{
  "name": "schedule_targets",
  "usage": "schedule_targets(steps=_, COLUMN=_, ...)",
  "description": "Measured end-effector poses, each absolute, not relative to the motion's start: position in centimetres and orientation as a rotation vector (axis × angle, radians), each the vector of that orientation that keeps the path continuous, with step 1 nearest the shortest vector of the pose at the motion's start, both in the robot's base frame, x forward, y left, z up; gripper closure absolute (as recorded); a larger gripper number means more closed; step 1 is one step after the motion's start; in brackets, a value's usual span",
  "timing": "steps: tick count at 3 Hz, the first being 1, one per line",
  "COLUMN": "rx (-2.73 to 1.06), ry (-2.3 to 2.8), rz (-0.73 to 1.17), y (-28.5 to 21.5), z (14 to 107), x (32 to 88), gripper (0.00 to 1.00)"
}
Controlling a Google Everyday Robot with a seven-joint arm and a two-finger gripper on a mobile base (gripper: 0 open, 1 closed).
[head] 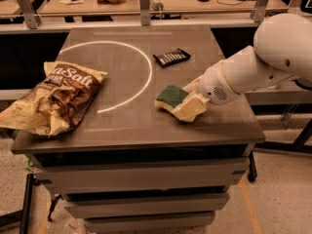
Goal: Move sponge near brown chip bag
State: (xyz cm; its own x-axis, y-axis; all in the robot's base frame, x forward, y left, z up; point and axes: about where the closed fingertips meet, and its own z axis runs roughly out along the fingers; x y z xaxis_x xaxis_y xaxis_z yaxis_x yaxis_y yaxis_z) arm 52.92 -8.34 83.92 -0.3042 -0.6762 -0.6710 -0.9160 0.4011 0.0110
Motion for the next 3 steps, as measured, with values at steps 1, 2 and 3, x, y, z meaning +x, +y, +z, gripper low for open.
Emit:
schedule_targets(steps=1, rx=-1.489, ry=1.951, rz=0.673, y=-3.9, z=84.3, x=52.5, gripper=1.00)
schedule_targets(steps=2, rx=-1.651, ry=1.814, rz=0.826, y=1.3, z=83.9, x=51.7, gripper=1.00)
schedule_targets(steps=3, rx=-1.772, ry=1.686, rz=0.934, y=6.1, z=84.0, x=51.3, gripper=1.00)
